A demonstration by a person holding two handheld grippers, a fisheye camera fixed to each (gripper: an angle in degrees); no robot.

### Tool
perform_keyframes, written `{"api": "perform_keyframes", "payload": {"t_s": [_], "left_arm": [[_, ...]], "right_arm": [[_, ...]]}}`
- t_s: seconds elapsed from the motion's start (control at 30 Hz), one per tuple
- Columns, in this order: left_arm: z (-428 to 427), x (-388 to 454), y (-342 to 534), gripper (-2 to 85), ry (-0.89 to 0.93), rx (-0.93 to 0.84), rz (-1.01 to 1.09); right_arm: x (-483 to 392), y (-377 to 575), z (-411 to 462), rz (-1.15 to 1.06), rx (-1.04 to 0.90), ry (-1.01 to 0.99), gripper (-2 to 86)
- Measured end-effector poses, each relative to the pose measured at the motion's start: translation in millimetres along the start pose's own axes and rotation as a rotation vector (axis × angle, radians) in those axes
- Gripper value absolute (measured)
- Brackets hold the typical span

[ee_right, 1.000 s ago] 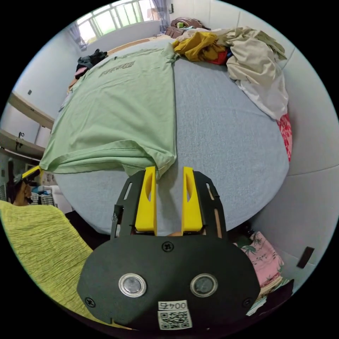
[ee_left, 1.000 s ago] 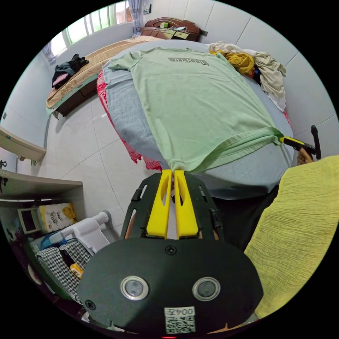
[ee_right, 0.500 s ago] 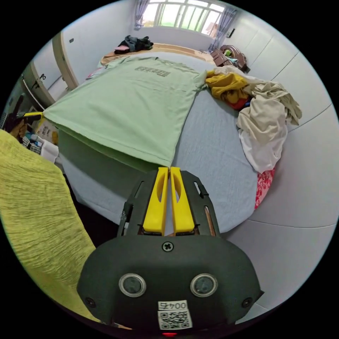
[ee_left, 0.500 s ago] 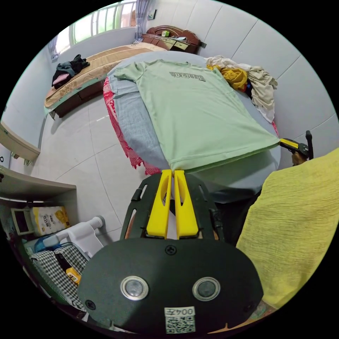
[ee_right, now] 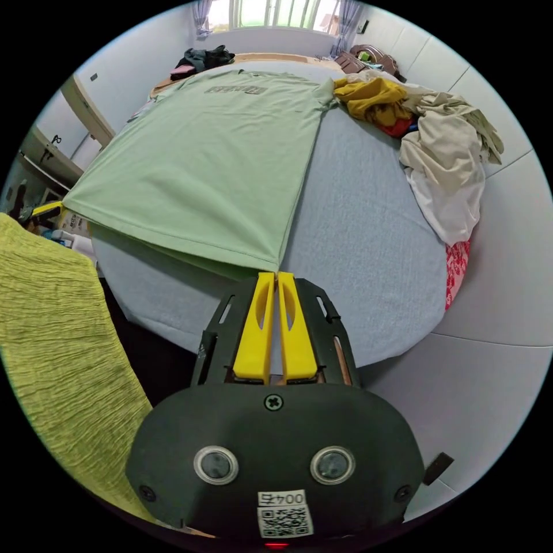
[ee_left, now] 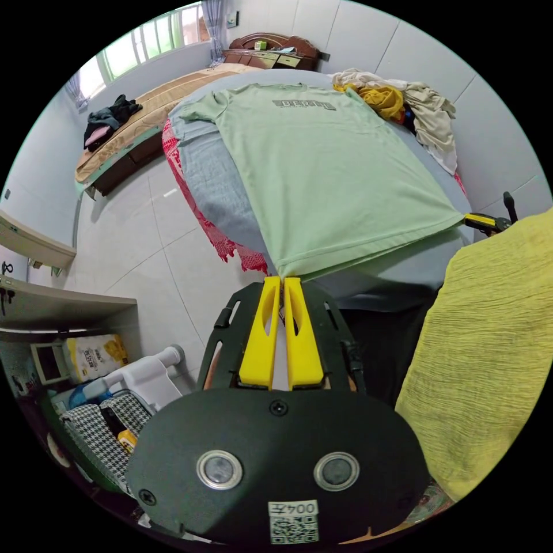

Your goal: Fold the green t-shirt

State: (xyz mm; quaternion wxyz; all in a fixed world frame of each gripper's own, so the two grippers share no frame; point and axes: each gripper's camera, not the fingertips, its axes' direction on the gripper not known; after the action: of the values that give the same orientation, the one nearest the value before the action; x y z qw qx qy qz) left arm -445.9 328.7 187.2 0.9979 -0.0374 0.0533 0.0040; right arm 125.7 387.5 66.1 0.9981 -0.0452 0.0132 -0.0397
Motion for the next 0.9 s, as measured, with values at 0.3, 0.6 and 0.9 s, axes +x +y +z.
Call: {"api": "perform_keyframes", "payload": {"t_s": [0.3, 0.6, 0.9], "left_arm": [[37.3, -19.8, -18.9, 1.0, -0.015, -0.064, -0.065], [29.0, -72.6, -24.0, 1.1, 0.030, -0.137, -0.058], [-6.5, -137.9, -141.7, 1.1, -0.083, 0.061, -0.007]], "right_arm": [[-8.3, -20.6, 37.5, -0.002, -0.029, 0.003, 0.9], [43.7, -49.0, 46.2, 0.222, -0.104, -0.143, 10.3], [-10.2, -174.9, 82.7, 0.176, -0.103, -0.251, 8.3]]}}
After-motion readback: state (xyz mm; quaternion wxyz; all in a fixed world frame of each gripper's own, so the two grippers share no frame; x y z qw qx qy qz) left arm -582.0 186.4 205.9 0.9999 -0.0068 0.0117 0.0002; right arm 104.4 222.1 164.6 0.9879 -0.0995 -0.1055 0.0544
